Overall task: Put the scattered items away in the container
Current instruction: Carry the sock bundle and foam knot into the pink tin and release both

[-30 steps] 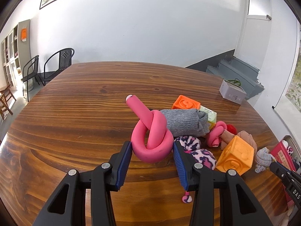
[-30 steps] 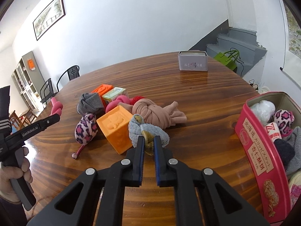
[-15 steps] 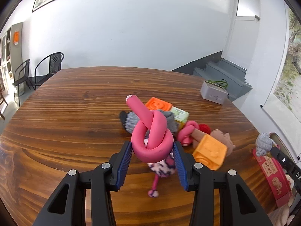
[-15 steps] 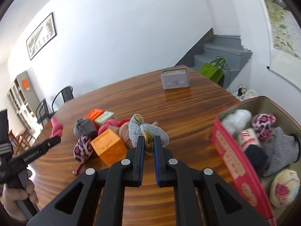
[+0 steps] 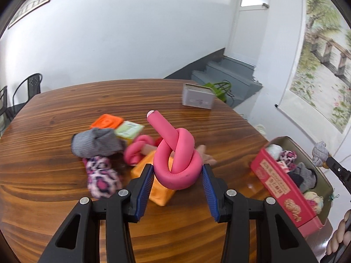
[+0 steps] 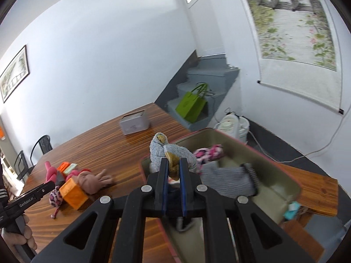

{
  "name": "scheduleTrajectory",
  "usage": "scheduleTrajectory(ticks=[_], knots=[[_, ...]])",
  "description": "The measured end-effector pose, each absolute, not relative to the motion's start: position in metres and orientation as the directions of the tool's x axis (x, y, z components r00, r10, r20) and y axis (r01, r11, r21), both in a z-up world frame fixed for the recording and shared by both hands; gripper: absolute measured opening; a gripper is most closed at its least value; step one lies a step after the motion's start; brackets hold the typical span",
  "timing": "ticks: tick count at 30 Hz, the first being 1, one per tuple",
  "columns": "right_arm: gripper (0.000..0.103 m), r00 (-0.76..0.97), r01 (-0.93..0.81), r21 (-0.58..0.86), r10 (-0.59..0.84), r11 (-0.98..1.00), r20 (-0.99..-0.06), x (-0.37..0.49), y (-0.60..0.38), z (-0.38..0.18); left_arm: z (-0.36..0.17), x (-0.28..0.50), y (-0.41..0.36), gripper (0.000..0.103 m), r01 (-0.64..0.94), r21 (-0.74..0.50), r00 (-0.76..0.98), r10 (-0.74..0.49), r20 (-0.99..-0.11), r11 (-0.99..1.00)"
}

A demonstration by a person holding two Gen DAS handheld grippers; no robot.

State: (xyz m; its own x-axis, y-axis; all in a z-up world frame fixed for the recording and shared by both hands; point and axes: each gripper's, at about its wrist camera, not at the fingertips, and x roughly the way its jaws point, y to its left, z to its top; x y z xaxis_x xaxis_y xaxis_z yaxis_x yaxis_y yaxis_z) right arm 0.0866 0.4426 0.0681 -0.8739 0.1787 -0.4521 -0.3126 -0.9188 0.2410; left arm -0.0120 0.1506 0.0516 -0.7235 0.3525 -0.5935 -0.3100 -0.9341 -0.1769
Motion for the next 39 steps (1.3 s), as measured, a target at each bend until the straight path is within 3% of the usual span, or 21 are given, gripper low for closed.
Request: scheduleTrajectory(ticks=[22,36,39], knots=[[0.011,-0.859,-0.414,0.298,0.261,-0.86,-0.44,0.123,0.518,0.065,0.063,0.015,0.334,0.048,-0.647,-0.195,-0.499,0.603,-0.623,-0.737],[0.011,-0.862,-0.383,0.275,0.234,-0.882,-0.45,0.097,0.512,0.081,0.06,0.009,0.326,0.049,-0.625,-0.188,-0.513,0.58,-0.633,-0.757],[0.011,-0.857,-0.374,0.252,0.228,-0.892,-0.462,0.085,0.506,0.085,0.06,0.006,0.315,0.063,-0.608,-0.188,-0.531,0.57,-0.627,-0.772]])
